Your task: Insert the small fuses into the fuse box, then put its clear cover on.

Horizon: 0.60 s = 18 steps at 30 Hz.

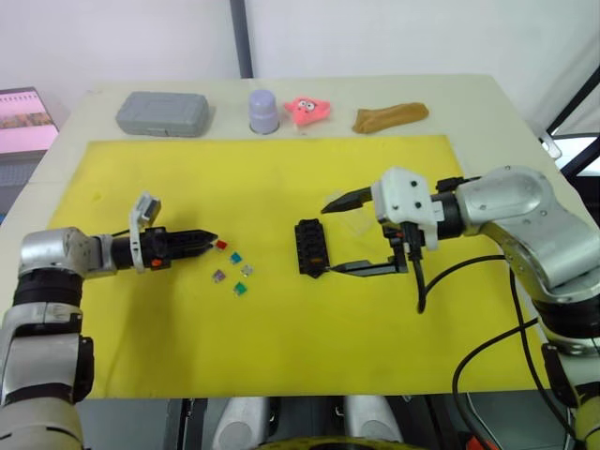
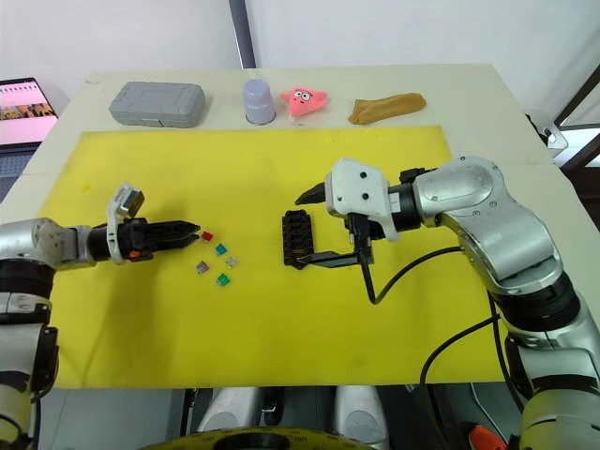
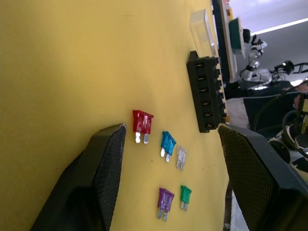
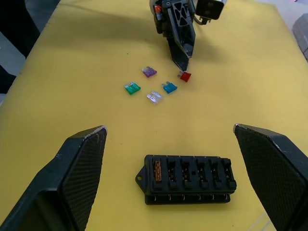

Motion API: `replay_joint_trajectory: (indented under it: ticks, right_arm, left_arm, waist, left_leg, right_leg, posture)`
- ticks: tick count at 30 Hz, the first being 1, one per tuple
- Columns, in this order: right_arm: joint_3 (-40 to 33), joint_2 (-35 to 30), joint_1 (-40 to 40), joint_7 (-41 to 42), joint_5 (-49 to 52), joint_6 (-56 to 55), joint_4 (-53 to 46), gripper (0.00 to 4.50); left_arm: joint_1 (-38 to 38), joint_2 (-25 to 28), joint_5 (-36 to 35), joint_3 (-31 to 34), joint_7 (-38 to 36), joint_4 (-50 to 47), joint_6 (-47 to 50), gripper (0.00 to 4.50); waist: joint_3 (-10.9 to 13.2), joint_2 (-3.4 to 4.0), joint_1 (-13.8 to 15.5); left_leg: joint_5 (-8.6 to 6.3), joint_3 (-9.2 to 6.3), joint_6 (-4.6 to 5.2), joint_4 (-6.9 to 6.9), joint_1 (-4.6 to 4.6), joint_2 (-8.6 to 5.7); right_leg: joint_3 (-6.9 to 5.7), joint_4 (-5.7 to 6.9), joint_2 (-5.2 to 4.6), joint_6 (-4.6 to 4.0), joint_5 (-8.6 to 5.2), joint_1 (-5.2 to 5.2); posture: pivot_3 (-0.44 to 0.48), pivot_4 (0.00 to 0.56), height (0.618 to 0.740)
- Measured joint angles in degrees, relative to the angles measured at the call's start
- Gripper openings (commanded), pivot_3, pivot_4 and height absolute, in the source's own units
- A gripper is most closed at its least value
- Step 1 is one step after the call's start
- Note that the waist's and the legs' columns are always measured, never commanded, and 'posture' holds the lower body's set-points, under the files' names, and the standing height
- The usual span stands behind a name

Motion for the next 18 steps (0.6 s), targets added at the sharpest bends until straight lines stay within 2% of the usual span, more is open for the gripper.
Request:
replay_joint_trajectory:
  ticks: [12,15,18]
  right_arm:
    - [0.0,-0.6,0.1,-0.5,0.0,1.1,-1.2,4.5]
    - [0.0,-0.6,0.1,-0.6,0.0,1.2,-1.2,4.5]
    - [0.0,-0.7,0.1,-0.6,0.0,1.2,-1.2,4.5]
  left_arm:
    - [-1.7,-2.5,1.9,-1.8,-1.1,1.2,-2.5,3.23]
    - [-2.0,-2.8,2.7,-1.9,-1.0,2.2,-3.8,2.43]
    - [-2.0,-2.9,3.5,-2.2,-1.1,3.1,-4.8,2.43]
  waist:
    - [0.0,-0.01,0.7]
    - [0.0,-0.01,0.8]
    - [0.0,-0.01,0.7]
  left_leg:
    - [0.0,-0.01,0.01,0.02,0.01,-0.07]
    - [0.0,-0.01,0.01,0.02,0.01,-0.08]
    - [0.0,-0.01,0.01,0.02,0.02,-0.07]
  right_leg:
    - [0.0,0.05,-0.01,0.0,0.0,0.0]
    - [-0.01,0.05,-0.01,0.0,0.0,0.0]
    - [-0.02,0.06,-0.01,0.0,0.0,0.0]
  posture:
    - [0.0,0.15,0.731]
    - [0.0,0.15,0.731]
    - [0.0,0.15,0.731]
